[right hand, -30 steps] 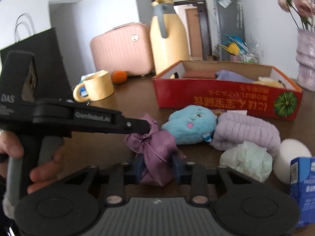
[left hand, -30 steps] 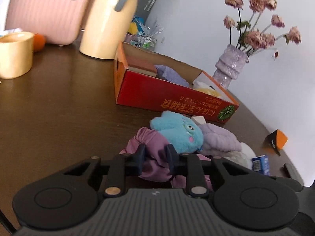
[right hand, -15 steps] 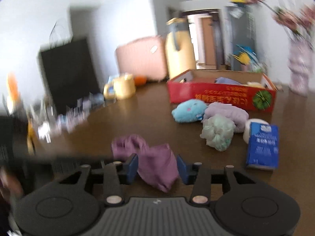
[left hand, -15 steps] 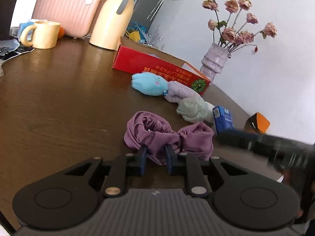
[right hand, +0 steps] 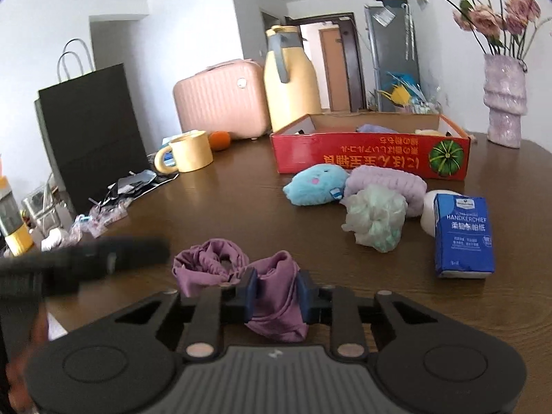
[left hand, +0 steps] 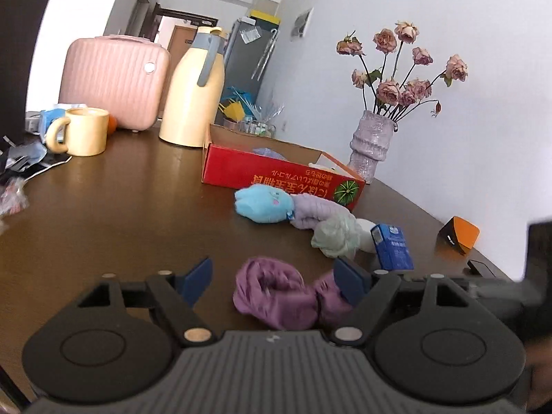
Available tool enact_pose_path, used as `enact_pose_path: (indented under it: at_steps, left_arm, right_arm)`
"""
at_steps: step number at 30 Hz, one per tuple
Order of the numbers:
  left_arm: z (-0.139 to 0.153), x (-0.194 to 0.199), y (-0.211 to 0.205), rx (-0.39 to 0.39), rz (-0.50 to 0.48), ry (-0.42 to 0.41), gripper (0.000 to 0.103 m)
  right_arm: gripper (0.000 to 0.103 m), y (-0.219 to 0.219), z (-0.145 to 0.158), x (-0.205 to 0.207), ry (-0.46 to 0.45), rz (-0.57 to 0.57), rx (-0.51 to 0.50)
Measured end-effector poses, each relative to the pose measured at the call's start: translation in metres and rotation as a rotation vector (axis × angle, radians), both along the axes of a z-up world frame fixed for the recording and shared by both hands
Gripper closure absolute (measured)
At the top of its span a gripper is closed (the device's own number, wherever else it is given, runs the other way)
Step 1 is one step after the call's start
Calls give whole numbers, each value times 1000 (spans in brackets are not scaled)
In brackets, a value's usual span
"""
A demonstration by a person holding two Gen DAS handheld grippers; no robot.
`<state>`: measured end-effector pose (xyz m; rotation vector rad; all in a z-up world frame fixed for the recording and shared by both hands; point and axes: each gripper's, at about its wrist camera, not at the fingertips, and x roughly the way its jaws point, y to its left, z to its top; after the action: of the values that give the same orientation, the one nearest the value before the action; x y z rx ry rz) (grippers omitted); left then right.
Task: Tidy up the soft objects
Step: 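Grasp the purple scrunchie with both tools and lift it, then carry the scrunchie into the box and open both tools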
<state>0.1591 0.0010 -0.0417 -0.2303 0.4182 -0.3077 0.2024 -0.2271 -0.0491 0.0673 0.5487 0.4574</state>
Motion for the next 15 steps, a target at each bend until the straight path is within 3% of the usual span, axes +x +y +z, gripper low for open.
enact_pose_path:
  at_steps: [4,7,8,10,12,15]
  left_arm:
    - [-10,39,-1,13,-44,97,33]
    - [-29,60,4,-67,-92,210,52]
    - [-32,62,9,-116,-105,226,65]
    - [-34,63,15,-185,-151,239,72]
    - [-34,62,16,-190,-165,236,79]
    - [-35,60,15,-192,-190,218,82]
  right_arm:
    - [80,-4,-1,0,12,-4,31]
    - [80,-7,-2,1,20,-11,46]
    - [80,-7,-4,2,23,-11,52]
    - [80,-9,-5,4,33,-8,68]
    - [83,-10,-5,8,45,2,78]
    - [92,-9,-4,11,53,27,63]
